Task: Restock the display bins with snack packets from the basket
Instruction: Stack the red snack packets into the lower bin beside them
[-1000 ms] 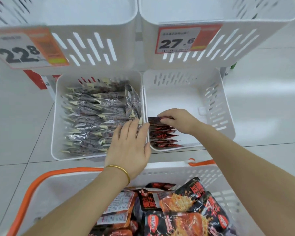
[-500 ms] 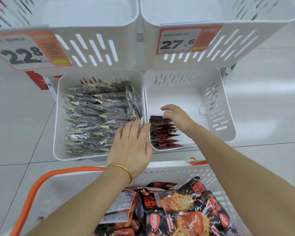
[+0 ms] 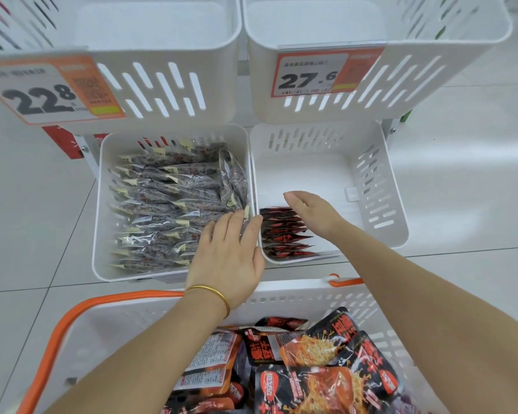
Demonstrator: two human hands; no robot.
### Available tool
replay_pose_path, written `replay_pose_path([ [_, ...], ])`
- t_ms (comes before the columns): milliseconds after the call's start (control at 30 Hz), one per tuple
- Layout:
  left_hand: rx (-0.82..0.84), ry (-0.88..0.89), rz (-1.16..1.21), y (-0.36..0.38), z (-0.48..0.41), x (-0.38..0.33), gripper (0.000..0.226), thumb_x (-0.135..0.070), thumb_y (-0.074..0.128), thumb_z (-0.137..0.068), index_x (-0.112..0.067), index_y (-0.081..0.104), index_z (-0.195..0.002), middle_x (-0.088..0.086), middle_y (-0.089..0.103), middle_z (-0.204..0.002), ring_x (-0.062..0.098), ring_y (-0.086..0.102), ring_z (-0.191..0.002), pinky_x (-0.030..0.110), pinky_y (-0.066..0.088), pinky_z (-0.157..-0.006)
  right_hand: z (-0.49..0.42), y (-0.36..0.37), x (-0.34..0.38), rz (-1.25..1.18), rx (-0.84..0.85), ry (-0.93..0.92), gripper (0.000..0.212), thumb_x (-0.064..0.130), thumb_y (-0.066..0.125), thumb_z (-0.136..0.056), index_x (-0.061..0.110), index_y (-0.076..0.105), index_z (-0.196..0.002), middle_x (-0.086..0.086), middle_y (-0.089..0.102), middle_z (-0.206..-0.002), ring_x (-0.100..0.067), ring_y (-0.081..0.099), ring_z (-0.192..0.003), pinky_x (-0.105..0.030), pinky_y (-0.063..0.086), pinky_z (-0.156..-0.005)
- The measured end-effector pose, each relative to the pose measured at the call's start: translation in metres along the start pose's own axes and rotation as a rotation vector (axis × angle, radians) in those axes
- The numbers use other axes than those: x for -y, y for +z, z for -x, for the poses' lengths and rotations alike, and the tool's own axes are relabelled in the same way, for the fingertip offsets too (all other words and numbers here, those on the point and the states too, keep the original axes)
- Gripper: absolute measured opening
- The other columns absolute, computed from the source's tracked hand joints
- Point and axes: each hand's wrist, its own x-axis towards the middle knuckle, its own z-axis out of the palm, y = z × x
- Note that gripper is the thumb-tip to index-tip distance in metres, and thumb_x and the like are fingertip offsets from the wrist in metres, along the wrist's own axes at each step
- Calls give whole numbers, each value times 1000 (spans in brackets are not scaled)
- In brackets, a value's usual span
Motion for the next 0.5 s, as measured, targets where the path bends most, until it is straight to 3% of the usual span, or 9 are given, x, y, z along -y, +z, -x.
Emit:
replay_pose_path([
  [133,15,-2,3,-5,0,0,54,-32,28,-84,-11,54,-127,15,57,-123,33,54,-113,48,45,-93,35,-27,14,-16,-135,-83,41,37,38,-100,17,54,-132,3,51,-139,-12,41,-130,-18,25,-99],
  [200,19,-9,-9,-8,0,0,54,-32,27,-85,-11,54,-127,15,57,-122,34,53,-112,48,43,-92,73,-40,25,-105,-229,-105,33,32,43,-99,19,59,-125,6,57,-129,-7,48,-120,-16,30,-97],
  [333,41,4,-103,-15,3,-4,52,-32,27,-89,-9,47,-131,17,53,-122,35,48,-112,48,39,-92,172,-44,24,-311,-296,-76,18,20,55,-94,24,67,-106,8,67,-104,-10,61,-97,-25,47,-86],
  [433,59,-3,-120,-24,8,-10,49,-34,31,-93,-10,38,-136,15,49,-128,33,43,-117,48,35,-98,223,-25,-1,-145,-243,50,21,15,59,-91,22,66,-109,-1,69,-102,-11,61,-86,-31,49,-79],
  [500,6,-18,6,-38,21,-20,54,-36,26,-90,-8,45,-131,16,52,-125,34,46,-114,48,38,-94,233,-10,-18,86,-146,202,35,16,57,-92,17,55,-127,-7,63,-119,-17,60,-98,-33,48,-86],
])
